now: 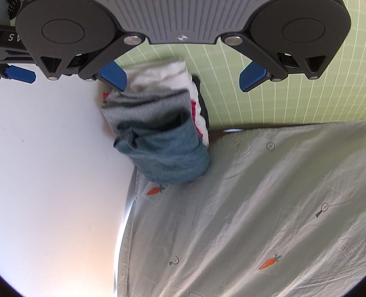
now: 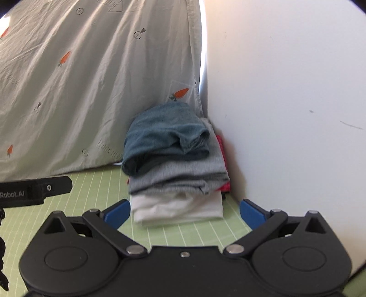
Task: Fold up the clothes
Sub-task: 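Open both grippers and release the jeans on top of the stack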
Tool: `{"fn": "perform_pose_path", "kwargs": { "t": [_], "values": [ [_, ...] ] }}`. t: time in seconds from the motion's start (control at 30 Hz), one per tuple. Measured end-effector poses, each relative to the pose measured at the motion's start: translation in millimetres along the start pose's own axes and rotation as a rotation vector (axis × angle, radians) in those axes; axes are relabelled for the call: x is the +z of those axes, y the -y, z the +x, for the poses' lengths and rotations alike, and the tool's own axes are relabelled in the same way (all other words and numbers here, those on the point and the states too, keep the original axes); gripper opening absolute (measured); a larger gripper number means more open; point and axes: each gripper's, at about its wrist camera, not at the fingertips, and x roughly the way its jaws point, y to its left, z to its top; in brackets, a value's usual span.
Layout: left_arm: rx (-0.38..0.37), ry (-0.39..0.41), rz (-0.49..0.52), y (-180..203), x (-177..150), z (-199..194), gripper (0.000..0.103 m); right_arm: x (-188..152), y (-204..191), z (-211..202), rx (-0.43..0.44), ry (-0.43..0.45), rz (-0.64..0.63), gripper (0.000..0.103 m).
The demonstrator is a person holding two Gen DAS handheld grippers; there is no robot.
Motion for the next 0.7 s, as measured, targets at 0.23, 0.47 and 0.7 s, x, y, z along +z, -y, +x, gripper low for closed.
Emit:
{"fn": "perform_pose_path", "kwargs": {
  "t": [0.23, 0.47, 0.7],
  "values": [
    [0.004, -0.040, 0.041, 13.2, -25.8, -18.4, 0.103, -21.2, 7.3, -22.6, 0.022, -0.038, 0.023, 0.103],
    [-0.003, -0.057, 0.065, 18.8, -35.7, -28.0, 0.103, -33.2, 8.6, -38.3, 0.002, -0.049, 0.022, 0.103],
    [-0.019, -0.053, 0.077, 20.6, -37.1, -34.4, 0.103, -36.3, 10.5, -45.4, -0.014, -0.047, 0.040, 0.103]
  ]
}}
